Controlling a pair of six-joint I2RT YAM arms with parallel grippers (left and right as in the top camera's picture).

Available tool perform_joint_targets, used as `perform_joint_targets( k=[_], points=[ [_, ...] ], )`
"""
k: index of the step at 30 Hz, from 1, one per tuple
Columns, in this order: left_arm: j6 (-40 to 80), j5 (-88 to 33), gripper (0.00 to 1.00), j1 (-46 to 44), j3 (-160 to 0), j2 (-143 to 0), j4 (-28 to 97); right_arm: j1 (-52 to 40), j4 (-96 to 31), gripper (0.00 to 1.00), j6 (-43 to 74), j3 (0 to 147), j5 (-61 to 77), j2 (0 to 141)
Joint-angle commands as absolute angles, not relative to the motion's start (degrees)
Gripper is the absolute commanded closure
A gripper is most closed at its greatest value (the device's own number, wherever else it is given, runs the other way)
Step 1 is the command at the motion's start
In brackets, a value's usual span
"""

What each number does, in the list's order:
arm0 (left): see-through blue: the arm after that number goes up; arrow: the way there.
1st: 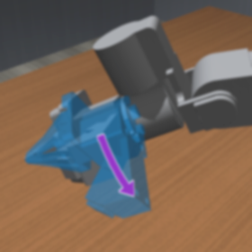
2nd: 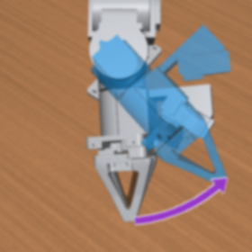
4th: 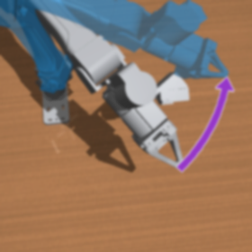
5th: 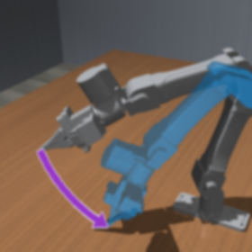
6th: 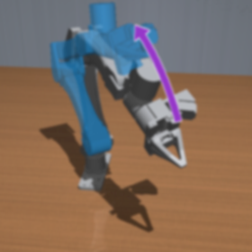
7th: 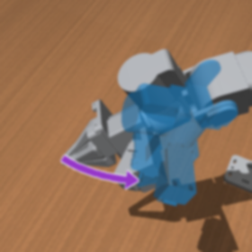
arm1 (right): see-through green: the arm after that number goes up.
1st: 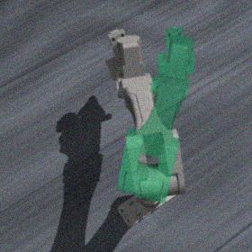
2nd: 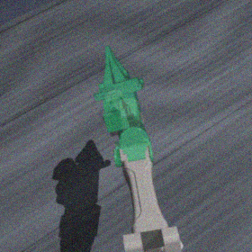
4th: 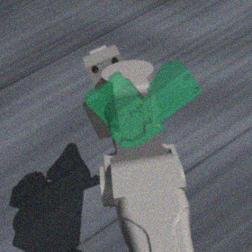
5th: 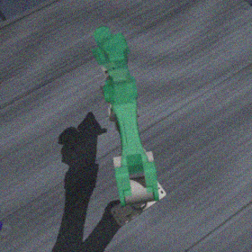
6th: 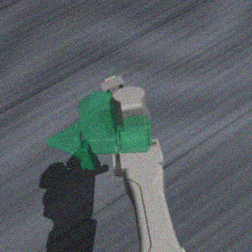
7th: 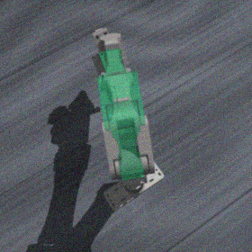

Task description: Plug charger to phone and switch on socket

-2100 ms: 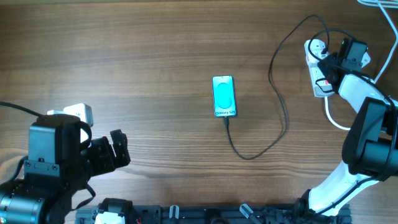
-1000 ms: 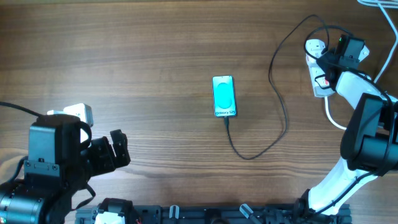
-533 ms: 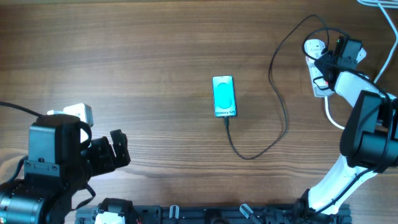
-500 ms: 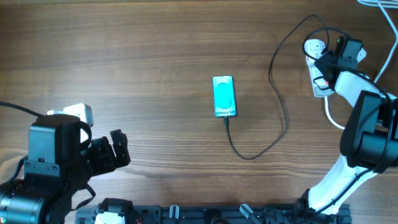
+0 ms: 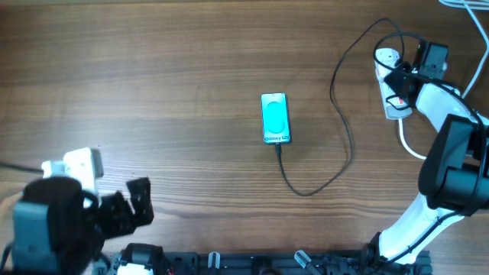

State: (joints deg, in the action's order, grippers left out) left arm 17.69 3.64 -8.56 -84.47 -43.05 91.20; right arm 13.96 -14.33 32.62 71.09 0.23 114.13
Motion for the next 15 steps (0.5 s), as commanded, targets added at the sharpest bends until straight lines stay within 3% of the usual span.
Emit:
perform_joint_targets(
  k=[1,15],
  points=[
    [17.0,4.6,0.0,-8.6,-84.4,-36.9,90.5,11.9,-20.2,0.96,30.4,69.5,7.6,114.1],
    [17.0,4.6,0.0,-8.6,-80.6,-13.6,88.0,9.5,-32.9,0.96,29.5,69.5,6.9,78.2]
  ],
)
